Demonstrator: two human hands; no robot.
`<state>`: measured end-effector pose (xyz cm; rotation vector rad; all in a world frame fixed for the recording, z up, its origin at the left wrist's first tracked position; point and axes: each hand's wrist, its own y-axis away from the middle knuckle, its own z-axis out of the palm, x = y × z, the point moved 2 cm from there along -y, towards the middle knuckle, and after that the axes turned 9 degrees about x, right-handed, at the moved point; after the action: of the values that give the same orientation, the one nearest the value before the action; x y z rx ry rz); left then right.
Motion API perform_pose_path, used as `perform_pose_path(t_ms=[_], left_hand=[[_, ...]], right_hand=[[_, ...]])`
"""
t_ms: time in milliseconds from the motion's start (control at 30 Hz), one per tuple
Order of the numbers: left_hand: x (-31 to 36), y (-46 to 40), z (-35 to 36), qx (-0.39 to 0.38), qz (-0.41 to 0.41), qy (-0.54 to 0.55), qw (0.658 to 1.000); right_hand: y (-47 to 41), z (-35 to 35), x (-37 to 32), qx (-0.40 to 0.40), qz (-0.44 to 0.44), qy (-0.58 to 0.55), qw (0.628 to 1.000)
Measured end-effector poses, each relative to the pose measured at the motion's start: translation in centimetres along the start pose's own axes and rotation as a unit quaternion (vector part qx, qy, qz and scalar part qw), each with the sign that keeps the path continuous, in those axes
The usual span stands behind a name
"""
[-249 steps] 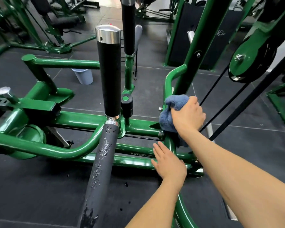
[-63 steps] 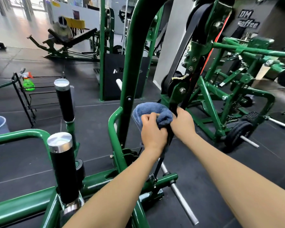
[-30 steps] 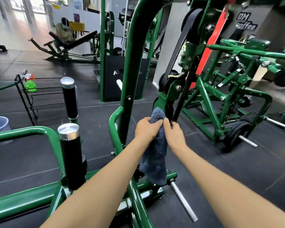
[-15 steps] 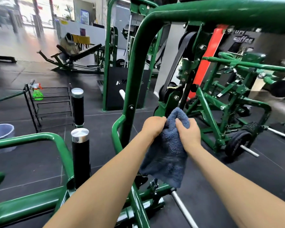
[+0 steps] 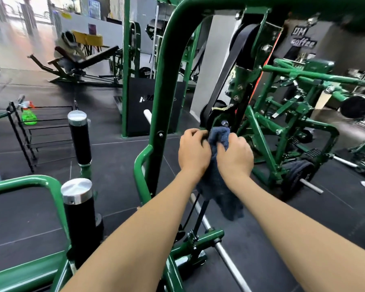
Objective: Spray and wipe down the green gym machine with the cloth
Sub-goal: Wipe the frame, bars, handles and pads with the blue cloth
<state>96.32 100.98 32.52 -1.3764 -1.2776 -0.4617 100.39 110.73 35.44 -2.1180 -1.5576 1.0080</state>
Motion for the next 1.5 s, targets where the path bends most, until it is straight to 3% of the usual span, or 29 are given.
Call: perform_pose_path(t_ms=[233, 367, 467, 567, 767, 900, 967, 1167, 1267, 1367, 1433, 1500], left_hand=[[-0.4, 0.6, 0.0, -0.041, 0.057, -0.065, 0.995], [-0.3, 0.2, -0.2, -0.034, 0.071, -0.084, 0.993], [-0.3, 0.3, -0.2, -0.044, 0.070, -0.076, 0.994], [-0.4, 0.1, 0.0, -0.048, 0.062, -0.071, 0.994], [-0.7, -0.2, -0.2, -0.061, 0.062, -0.080, 0.993], [-0.2, 0.3, -0.1, -0.062, 0.054, -0.067, 0.994], [-0.1, 0.2, -0.3, -0.063, 0.051, -0.074, 0.994], [0.1, 0.6, -0.5, -0.072, 0.039, -0.081, 0.993], [-0.1, 0.6, -0.6, -0.081, 0.027, -0.087, 0.993], [0.1, 0.8, -0.6, -0.099, 0.026, -0.083, 0.991], [0.2, 0.9, -0.7, -0.105, 0.020, -0.075, 0.991], [0.2, 0.7, -0.8, -0.109, 0.017, -0.070, 0.991]], right_hand=[[-0.6, -0.4, 1.4, -0.053, -0.046, 0.038, 0.997], [-1.1, -2.4, 1.1, 0.041, 0.034, -0.073, 0.996], [-1.5, -2.3, 0.8, 0.067, 0.076, -0.081, 0.992], [-1.3, -0.6, 0.8, 0.048, 0.114, -0.105, 0.987], [-0.6, -0.5, 1.3, -0.039, 0.044, -0.048, 0.997], [-2.4, -3.1, 1.2, 0.058, 0.110, -0.124, 0.984], [-4.0, -3.9, 0.6, 0.069, 0.077, -0.110, 0.989], [-3.3, -2.3, 1.0, -0.044, 0.023, -0.018, 0.999], [-0.4, -0.9, 1.6, -0.083, -0.054, 0.017, 0.995], [0.0, -1.8, 0.2, 0.018, -0.138, -0.011, 0.990], [-0.7, -2.4, -1.4, 0.080, -0.104, -0.057, 0.990], [-1.1, -2.0, -2.3, 0.081, -0.055, -0.058, 0.993]])
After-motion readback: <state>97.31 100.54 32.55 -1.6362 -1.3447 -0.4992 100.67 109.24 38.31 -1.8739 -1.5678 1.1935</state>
